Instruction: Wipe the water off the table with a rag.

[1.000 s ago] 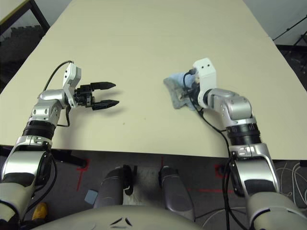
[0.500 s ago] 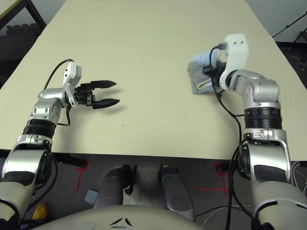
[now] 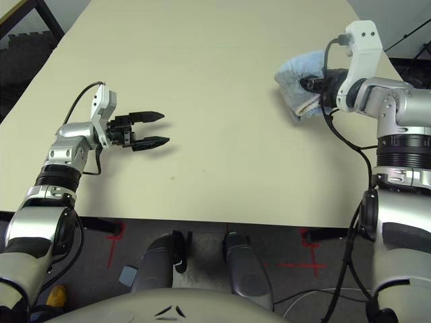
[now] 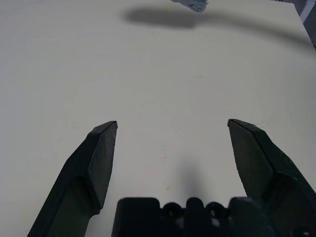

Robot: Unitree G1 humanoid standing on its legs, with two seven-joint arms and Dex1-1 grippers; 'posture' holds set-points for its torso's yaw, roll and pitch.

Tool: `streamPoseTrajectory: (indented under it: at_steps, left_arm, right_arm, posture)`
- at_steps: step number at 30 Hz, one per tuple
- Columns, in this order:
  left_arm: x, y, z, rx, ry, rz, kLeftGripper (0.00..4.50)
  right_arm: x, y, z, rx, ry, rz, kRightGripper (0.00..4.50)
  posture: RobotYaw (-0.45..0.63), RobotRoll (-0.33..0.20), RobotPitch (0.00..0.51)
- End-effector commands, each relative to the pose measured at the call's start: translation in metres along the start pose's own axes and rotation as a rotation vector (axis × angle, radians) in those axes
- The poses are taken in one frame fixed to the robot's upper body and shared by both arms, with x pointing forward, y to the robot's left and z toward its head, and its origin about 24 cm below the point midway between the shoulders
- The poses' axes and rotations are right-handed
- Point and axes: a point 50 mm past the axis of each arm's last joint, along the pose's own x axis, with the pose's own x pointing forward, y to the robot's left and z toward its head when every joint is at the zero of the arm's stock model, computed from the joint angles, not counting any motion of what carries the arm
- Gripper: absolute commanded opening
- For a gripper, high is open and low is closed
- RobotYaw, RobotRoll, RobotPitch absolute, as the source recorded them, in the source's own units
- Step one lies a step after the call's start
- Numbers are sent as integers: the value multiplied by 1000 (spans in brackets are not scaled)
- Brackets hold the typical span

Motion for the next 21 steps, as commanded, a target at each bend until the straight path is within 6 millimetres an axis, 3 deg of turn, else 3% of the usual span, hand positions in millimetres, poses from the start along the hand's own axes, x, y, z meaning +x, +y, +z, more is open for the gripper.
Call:
streamPoseTrajectory:
  at_steps: [1, 11, 18, 21]
  left_arm:
    - [-2, 1, -1, 1, 17, 3, 4500]
    - [-4, 4, 3, 9, 26, 1, 4500]
    - [-5, 5, 4, 11, 31, 0, 4500]
    - [-5, 5, 4, 10, 31, 1, 4500]
  right_arm:
    - [-5, -13, -17, 15, 68, -36, 42]
    - [0, -35, -54, 38, 138, -150, 42]
    - [7, -44, -59, -72, 128, -260, 42]
    - [10, -44, -57, -124, 90, -293, 1006]
  posture:
    - [-281, 0, 151]
    - [-284, 0, 159]
    - [-279, 0, 160]
    - [-279, 0, 160]
